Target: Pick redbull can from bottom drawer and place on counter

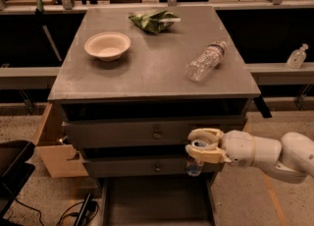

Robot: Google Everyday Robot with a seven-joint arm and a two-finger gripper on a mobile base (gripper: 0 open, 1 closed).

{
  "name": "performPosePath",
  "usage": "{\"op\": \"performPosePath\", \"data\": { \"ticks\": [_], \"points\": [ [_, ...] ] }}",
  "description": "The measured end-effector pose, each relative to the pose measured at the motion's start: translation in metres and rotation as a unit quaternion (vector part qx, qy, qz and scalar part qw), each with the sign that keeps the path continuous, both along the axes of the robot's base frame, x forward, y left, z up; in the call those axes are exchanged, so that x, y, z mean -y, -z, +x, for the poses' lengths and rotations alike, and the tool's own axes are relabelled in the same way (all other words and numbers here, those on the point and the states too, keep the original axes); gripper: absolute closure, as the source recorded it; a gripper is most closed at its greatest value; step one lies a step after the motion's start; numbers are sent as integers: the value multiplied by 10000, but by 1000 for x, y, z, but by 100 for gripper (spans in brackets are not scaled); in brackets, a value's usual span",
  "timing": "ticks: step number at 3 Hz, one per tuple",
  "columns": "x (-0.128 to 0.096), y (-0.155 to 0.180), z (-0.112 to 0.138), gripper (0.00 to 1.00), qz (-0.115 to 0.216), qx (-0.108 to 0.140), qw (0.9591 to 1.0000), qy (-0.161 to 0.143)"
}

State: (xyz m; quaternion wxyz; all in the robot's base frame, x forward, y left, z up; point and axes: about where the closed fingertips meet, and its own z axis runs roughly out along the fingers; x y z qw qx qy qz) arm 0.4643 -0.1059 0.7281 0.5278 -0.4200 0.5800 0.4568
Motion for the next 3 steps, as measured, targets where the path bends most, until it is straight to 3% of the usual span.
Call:
{"op": "performPosePath", "data": {
  "ticks": [2,3],
  "points": [
    [41,-136,31,100,-351,-200,9990,190],
    [58,-200,40,100,-448,-105,9981,420]
  ]
}}
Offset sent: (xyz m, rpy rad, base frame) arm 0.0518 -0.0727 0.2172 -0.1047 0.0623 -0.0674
